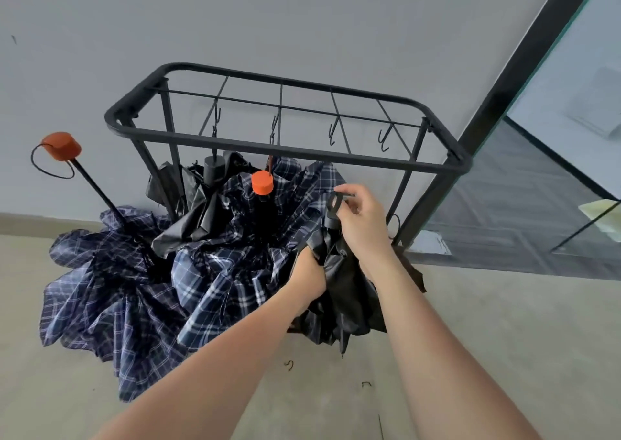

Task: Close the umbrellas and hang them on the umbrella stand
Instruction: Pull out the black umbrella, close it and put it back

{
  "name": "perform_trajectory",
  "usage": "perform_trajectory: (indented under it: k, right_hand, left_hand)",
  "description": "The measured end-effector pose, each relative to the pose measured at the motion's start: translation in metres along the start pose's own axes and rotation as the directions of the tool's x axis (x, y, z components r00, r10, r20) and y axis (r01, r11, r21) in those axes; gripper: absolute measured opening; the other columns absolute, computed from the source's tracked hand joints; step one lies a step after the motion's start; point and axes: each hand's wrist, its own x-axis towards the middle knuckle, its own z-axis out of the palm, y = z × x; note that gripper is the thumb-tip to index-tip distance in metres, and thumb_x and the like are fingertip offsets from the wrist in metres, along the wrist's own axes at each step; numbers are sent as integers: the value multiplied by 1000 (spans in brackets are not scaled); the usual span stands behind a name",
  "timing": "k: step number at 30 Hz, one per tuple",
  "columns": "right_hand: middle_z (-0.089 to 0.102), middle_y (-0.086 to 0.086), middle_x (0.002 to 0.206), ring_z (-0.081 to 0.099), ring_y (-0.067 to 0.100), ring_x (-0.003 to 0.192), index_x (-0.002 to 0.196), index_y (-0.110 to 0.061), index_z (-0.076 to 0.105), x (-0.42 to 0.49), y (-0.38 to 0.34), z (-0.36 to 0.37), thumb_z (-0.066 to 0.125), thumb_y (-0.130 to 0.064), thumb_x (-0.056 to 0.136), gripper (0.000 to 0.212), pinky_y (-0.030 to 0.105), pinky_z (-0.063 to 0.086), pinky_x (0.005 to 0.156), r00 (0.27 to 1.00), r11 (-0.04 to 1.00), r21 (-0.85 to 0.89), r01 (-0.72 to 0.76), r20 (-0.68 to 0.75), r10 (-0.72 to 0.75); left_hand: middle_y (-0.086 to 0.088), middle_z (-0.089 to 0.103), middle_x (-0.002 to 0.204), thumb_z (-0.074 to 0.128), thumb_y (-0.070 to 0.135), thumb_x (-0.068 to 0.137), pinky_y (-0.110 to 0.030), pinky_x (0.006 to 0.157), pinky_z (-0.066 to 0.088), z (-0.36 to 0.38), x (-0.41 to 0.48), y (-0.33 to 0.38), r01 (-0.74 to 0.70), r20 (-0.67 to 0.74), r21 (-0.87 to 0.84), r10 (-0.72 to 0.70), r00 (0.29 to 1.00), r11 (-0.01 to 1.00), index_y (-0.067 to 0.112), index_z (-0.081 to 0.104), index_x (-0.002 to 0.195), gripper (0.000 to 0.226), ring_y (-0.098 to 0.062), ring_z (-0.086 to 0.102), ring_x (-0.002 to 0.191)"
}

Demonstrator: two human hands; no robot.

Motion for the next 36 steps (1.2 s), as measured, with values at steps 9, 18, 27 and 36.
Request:
perform_trajectory:
  k: [9, 18, 27, 36]
  right_hand:
    - [57, -1, 68, 49, 12, 58, 78, -8, 66, 41, -16, 15, 66, -25, 92, 22, 12, 43, 54, 986, 989, 150, 12, -165, 13]
    - [66, -2, 66, 55, 14, 58, 95, -12, 68, 70, -34, 16, 59, -21, 95, 13, 23, 49, 56, 981, 932, 323, -163, -49, 188]
    - [62, 7, 64, 58, 17, 48, 72, -7, 64, 97, -55, 23, 70, -9, 82, 12, 29, 55, 54, 931, 825, 445, -349, 62, 360]
    - [66, 18, 117, 62, 29, 105, 106, -6, 68, 69, -18, 27, 49, -32, 96, 34, 29, 47, 77, 916, 866, 353, -355, -52, 397]
  left_hand:
    - [-3, 64, 49, 38, 5, 104, -19, 38, 50, 5, 38, 23, 65, -68, -425, -103, 992, 903, 9, 58, 83, 29, -12, 63, 39]
    - [-4, 69, 55, 39, 9, 105, -18, 41, 52, 4, 50, 30, 11, -58, -396, -37, 998, 918, 7, 60, 89, 27, -11, 69, 44]
    - [4, 58, 43, 36, 10, 105, -15, 41, 44, -7, 63, 38, -16, -171, -115, -4, 985, 993, 14, 55, 72, 39, -6, 58, 41]
    - [0, 61, 126, 48, -1, 99, -26, 85, 43, -30, 74, 23, -187, -112, 611, 318, 942, 769, 24, 36, 150, 58, -24, 58, 107]
